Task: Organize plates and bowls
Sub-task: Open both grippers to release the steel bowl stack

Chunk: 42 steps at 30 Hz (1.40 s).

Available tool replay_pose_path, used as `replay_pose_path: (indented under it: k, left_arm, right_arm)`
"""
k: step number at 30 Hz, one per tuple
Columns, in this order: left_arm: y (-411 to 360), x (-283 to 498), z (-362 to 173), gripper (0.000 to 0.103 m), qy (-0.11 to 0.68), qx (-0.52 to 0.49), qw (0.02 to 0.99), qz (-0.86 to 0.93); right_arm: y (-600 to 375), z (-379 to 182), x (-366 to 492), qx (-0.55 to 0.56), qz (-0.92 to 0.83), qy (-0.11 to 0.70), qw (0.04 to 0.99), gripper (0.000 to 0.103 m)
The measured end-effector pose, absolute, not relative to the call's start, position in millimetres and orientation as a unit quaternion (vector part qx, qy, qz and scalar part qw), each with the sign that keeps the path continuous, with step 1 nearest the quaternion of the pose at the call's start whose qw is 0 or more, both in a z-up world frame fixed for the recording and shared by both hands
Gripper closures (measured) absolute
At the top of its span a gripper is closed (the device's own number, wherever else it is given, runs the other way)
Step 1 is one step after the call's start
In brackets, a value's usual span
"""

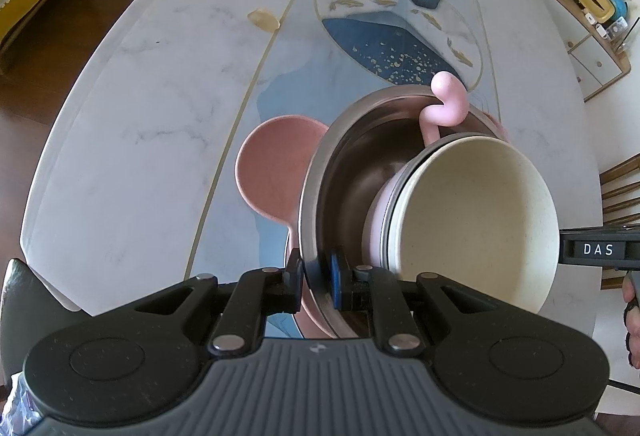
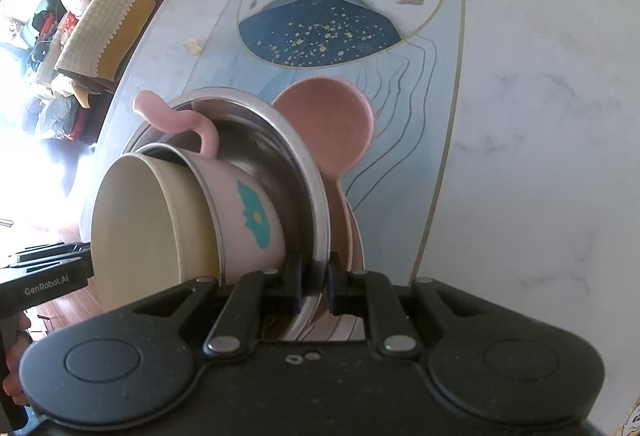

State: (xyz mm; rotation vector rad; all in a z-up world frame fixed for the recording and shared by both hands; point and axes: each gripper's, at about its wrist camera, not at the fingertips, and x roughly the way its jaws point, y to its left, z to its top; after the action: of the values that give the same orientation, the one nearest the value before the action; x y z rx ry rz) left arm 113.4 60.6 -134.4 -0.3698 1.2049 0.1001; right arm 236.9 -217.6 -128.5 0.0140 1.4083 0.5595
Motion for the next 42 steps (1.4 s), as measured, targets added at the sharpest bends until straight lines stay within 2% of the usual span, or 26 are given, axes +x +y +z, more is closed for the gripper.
replay_pose_path:
  k: [6, 14, 16, 18, 20, 22, 29, 33, 35, 38, 42]
  left_arm:
    - [60.0, 114.9, -134.3, 0.090, 0.562, -0.171, 0.808, 0.047]
    - [63.0, 116.7, -135.7, 0.090, 0.562, -0.177, 0.807, 0.044]
    - [63.7, 116.3, -135.1, 0.088, 0.561, -0.174, 0.808, 0.042]
    - [63.9, 115.0, -133.8, 0.081, 0.558, -0.169, 0.812, 0.044]
    - [64.3, 112.9, -130.6, 0.063, 0.549, -0.164, 0.818, 0.045]
    - [64.2, 111.1, -126.2, 0.055, 0.540, -0.158, 0.825, 0.046]
    - [60.2, 100.9, -108.7, 0.053, 0.513, -0.133, 0.847, 0.044]
    - [52.7, 86.0, -92.5, 0.043, 0.481, -0.112, 0.868, 0.054]
    - [46.8, 76.9, -84.1, 0.041, 0.463, -0.106, 0.878, 0.056]
    - [34.2, 63.7, -72.7, 0.034, 0.439, -0.095, 0.891, 0.063]
    - [14.1, 44.3, -59.1, 0.032, 0.407, -0.095, 0.905, 0.077]
  right_arm:
    - [-220.0, -126.3, 237.4, 0.007, 0.251, 0.636, 0.730, 0.083]
    - [-222.7, -124.4, 235.6, 0.008, 0.248, 0.633, 0.733, 0.083]
    - [-224.9, -121.1, 234.6, 0.009, 0.247, 0.629, 0.737, 0.079]
    - [-228.0, -116.8, 233.0, 0.009, 0.244, 0.623, 0.743, 0.074]
    - [-232.4, -111.8, 231.3, 0.013, 0.243, 0.617, 0.749, 0.071]
    - [-236.2, -106.2, 228.5, 0.013, 0.240, 0.608, 0.757, 0.068]
    - [-248.3, -81.9, 212.3, 0.014, 0.245, 0.560, 0.791, 0.059]
    - [-252.1, -67.5, 198.2, 0.015, 0.262, 0.526, 0.809, 0.049]
    - [-252.7, -59.1, 189.0, 0.008, 0.277, 0.507, 0.816, 0.040]
    - [-253.8, -46.3, 175.3, -0.010, 0.301, 0.472, 0.829, 0.035]
    - [-261.4, -33.1, 156.9, -0.017, 0.323, 0.429, 0.843, 0.028]
